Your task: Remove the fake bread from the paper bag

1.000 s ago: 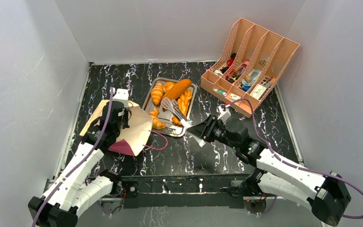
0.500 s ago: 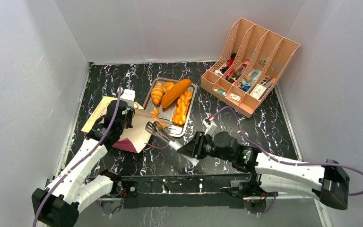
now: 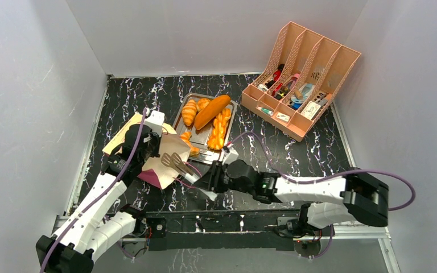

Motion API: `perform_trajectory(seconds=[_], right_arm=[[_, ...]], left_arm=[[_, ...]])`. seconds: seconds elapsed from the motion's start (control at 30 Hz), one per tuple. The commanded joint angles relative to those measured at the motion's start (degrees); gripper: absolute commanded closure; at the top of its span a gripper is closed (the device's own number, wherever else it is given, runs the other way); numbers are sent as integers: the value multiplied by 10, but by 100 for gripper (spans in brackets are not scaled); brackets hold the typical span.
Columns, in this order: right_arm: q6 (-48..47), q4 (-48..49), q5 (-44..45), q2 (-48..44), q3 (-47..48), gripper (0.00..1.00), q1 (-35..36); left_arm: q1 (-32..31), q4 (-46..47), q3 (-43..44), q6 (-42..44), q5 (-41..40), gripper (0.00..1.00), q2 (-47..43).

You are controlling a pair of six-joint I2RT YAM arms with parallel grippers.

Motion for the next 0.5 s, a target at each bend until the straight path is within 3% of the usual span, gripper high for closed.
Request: perform_trajectory(seconds=[0.0,0.47], right_arm=[[45,118,13,63,73,67,4],[172,193,47,198,127,64,10]], left_arm=[[1,5,-10,11,33,100,-23],[1,0,-9,8,53,100,-17]])
